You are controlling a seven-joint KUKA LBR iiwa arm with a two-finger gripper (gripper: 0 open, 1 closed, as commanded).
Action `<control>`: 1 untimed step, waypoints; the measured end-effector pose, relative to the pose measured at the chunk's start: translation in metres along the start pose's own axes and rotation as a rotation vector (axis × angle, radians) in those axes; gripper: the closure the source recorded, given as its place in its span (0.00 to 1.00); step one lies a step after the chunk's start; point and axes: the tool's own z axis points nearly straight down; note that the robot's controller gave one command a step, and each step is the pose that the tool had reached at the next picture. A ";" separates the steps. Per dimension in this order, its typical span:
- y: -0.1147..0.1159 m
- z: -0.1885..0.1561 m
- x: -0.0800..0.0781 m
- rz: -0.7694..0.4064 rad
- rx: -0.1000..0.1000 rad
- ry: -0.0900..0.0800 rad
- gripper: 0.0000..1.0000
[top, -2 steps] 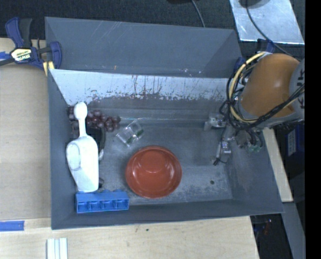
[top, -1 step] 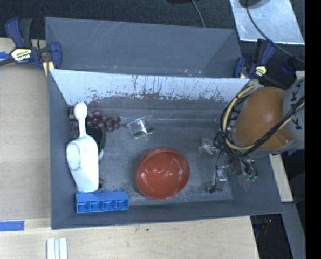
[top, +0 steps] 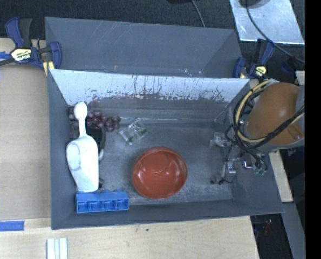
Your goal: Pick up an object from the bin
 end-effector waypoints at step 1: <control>0.077 0.001 -0.006 -0.259 -0.008 0.012 0.00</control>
Offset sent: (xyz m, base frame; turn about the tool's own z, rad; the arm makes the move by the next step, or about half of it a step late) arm -0.0272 -0.0206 0.0003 0.0217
